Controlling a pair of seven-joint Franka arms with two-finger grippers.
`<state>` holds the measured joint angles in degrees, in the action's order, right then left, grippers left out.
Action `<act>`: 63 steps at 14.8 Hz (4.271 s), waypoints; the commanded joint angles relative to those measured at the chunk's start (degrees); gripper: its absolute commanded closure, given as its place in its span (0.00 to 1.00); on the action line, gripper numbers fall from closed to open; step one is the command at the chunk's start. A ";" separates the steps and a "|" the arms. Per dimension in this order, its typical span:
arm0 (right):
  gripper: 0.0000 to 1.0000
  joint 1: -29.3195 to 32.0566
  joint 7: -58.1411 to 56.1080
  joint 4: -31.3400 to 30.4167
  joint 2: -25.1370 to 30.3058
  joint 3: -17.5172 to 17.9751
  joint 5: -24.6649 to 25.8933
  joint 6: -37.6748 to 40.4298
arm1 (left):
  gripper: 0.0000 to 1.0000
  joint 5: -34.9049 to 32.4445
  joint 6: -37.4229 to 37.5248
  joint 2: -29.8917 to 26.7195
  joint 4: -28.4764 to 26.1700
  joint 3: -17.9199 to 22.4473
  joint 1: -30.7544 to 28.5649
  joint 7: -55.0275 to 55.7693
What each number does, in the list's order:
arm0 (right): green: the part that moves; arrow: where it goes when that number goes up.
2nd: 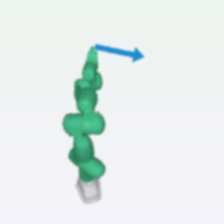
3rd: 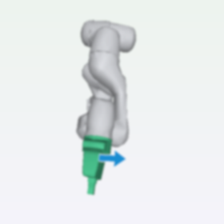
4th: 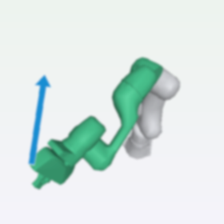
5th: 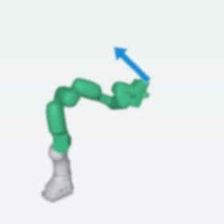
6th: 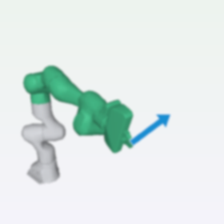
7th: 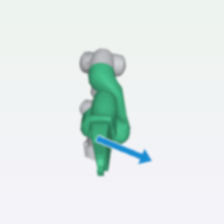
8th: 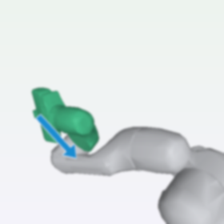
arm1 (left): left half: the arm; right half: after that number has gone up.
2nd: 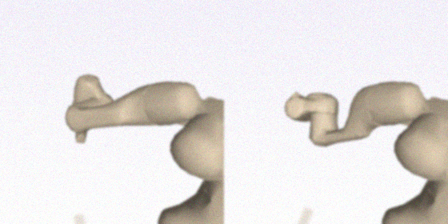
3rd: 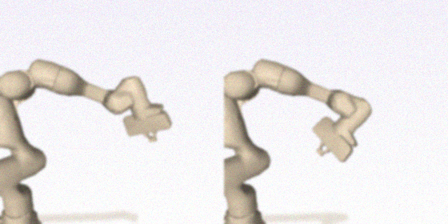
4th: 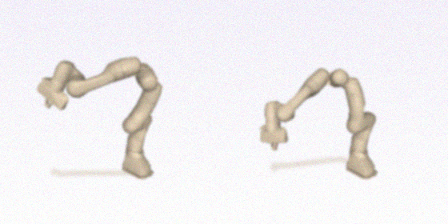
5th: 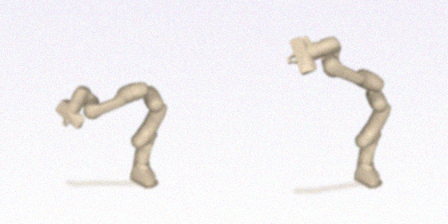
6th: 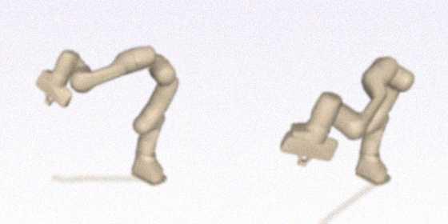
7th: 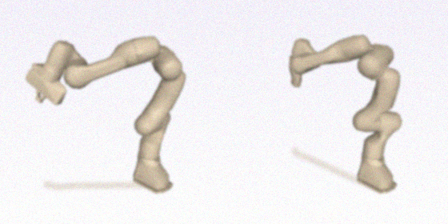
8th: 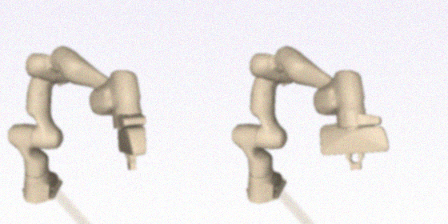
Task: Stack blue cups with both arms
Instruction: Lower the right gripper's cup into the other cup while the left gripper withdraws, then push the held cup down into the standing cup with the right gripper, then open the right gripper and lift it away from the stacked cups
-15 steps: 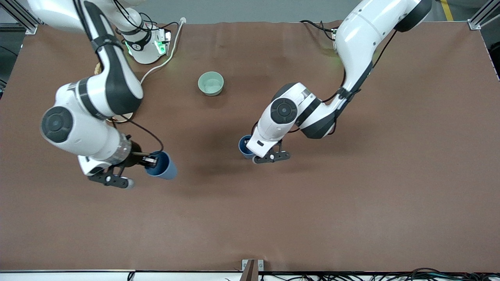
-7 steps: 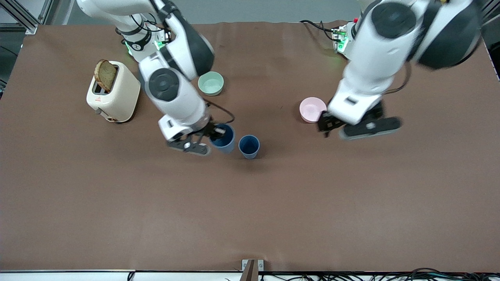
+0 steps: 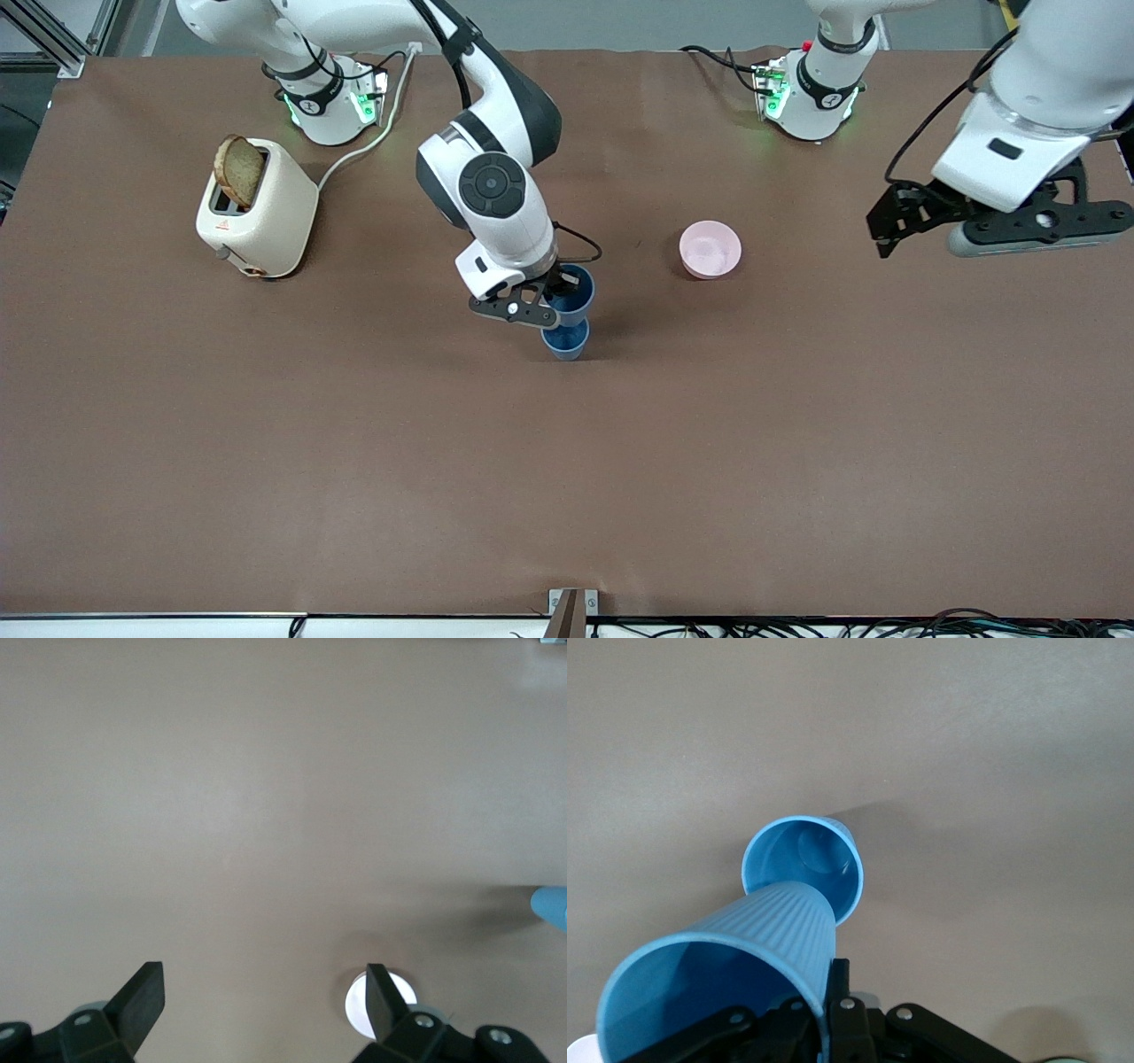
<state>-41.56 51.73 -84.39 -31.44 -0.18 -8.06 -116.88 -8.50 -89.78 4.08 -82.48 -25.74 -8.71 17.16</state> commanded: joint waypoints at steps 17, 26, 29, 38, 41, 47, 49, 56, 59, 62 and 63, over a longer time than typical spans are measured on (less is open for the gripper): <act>0.97 -0.28 0.22 1.94 -2.66 -0.52 -0.46 -2.13 | 0.00 8.32 3.73 -7.51 -6.65 15.46 7.48 -9.96; 0.97 0.08 -0.22 2.92 -2.49 -0.61 -0.11 -0.82 | 0.00 8.50 4.17 -7.68 -6.47 15.54 7.12 -13.73; 0.97 -0.19 -0.05 2.66 -2.66 -0.69 0.15 -0.72 | 0.00 8.50 4.26 -7.86 -6.30 15.54 7.12 -14.00; 0.97 -0.63 0.13 1.87 -3.37 -0.78 1.38 -0.72 | 0.00 8.50 4.61 -7.95 -6.29 15.46 7.12 -14.09; 0.97 -0.63 0.04 1.69 -3.37 -0.69 1.38 -0.63 | 0.00 8.50 4.53 -7.95 -6.29 15.54 7.12 -14.09; 0.97 0.52 -1.01 2.65 -2.67 -0.78 1.38 3.58 | 0.00 8.59 4.52 -7.86 -6.29 15.37 7.56 -14.00; 0.97 0.17 -0.84 2.65 -2.84 -0.78 1.30 3.50 | 0.00 8.50 4.52 -7.95 -6.29 15.37 7.56 -14.00; 0.82 -0.45 0.04 2.57 -4.95 -0.78 1.21 0.07 | 0.00 8.67 4.61 -7.86 -6.47 15.28 7.48 -14.00; 0.58 -0.45 0.04 2.57 -5.21 -0.78 1.12 -0.02 | 0.00 8.06 4.35 -7.86 -6.56 15.37 7.48 -14.35; 0.03 -0.19 -0.05 2.74 -4.16 -0.96 1.29 0.68 | 0.00 7.80 4.17 -7.86 -6.91 15.46 7.13 -16.10; 0.00 0.25 -0.22 2.74 -2.59 -1.74 1.73 0.86 | 0.00 7.80 4.09 -7.86 -7.00 15.46 7.04 -16.89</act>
<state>-41.92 51.14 -81.46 -36.59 -1.35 -7.46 -116.71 -0.68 -85.52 -2.60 -88.33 -10.50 -1.40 2.40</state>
